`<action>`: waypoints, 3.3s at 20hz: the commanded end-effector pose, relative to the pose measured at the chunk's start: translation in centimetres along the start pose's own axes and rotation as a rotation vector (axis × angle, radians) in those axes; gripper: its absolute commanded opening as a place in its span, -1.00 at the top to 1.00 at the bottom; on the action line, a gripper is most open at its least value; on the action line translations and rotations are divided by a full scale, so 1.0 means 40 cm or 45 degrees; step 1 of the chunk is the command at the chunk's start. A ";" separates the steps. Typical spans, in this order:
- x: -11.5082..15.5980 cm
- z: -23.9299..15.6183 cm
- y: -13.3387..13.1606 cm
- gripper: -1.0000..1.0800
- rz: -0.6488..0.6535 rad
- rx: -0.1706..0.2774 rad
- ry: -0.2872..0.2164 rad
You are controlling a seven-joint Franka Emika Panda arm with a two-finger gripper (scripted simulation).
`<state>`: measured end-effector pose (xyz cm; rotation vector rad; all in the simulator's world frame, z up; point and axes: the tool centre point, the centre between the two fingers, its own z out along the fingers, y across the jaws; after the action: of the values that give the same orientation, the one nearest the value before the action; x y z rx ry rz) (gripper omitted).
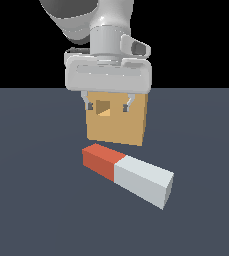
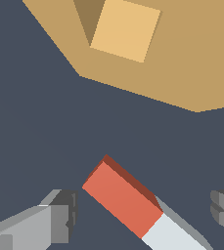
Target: Insert the peg into the horizontal hole in a box.
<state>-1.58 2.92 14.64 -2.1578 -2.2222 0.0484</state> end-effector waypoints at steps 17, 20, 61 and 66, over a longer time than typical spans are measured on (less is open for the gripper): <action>-0.058 0.030 0.007 -0.92 -0.186 -0.009 -0.007; -0.082 0.042 0.012 -0.92 -0.262 -0.013 -0.010; -0.298 0.171 0.176 -0.92 -1.113 -0.057 -0.041; -0.298 0.195 0.176 -0.92 -1.113 -0.057 -0.041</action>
<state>5.45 -8.73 6.82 -1.0291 -2.9695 -0.0002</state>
